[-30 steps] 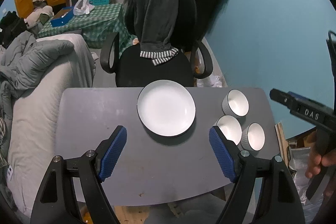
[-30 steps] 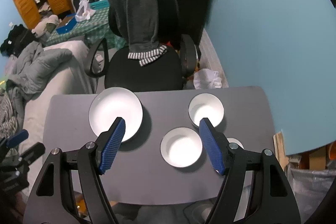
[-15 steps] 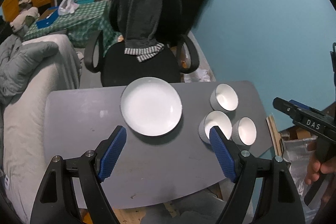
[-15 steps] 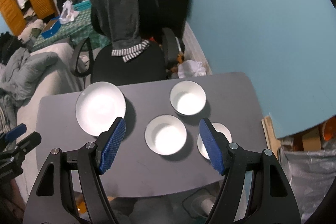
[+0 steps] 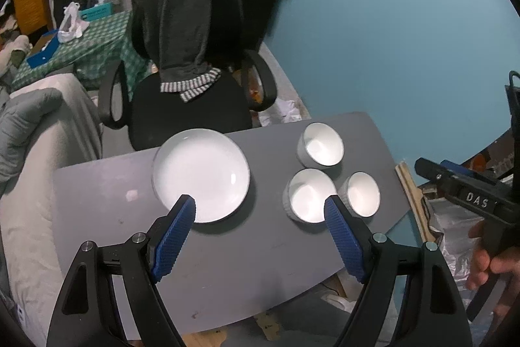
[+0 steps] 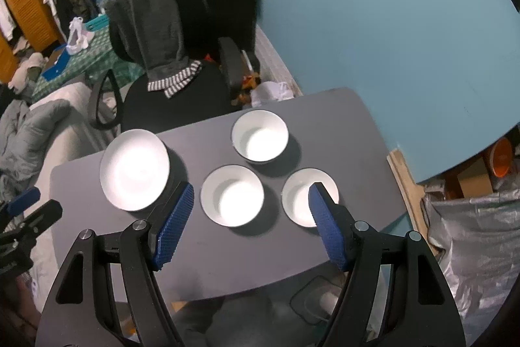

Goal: Organize plates and bowls

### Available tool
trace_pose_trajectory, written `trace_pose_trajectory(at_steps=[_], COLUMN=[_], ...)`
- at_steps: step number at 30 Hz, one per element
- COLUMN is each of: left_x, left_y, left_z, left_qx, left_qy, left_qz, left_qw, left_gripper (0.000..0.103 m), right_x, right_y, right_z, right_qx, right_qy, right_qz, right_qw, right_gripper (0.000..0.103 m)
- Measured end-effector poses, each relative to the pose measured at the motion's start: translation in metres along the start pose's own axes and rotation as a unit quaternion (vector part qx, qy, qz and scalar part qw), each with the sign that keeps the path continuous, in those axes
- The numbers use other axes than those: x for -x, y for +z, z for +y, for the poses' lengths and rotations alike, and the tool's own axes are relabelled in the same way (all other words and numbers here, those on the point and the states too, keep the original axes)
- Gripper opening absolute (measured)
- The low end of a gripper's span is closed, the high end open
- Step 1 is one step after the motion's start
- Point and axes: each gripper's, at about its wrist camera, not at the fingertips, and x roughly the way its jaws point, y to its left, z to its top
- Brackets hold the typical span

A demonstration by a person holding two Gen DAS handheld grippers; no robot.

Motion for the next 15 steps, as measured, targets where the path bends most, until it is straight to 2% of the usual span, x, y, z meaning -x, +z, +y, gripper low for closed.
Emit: trace_pose_trajectory(at_steps=[6,15], left_x=[-0.004,-0.021], left_y=[0.013,0.028], left_z=[-0.026,-0.057], left_qx=[-0.027,-0.040], left_qy=[-0.008,-0.008], left_qz=[0.000,0.004], left_qw=[0.9996,0.9992], left_gripper=[0.082,0.082], right_x=[0.001,-0.003], right_y=[0.001,0.008], right_z=[-0.017,-0.046], right_qx=[-0.018,-0.031], right_qy=[-0.007,-0.010], right_qz=[0.000,0.004], right_qw=[1.000,0.999], right_gripper=[0.072,0.072])
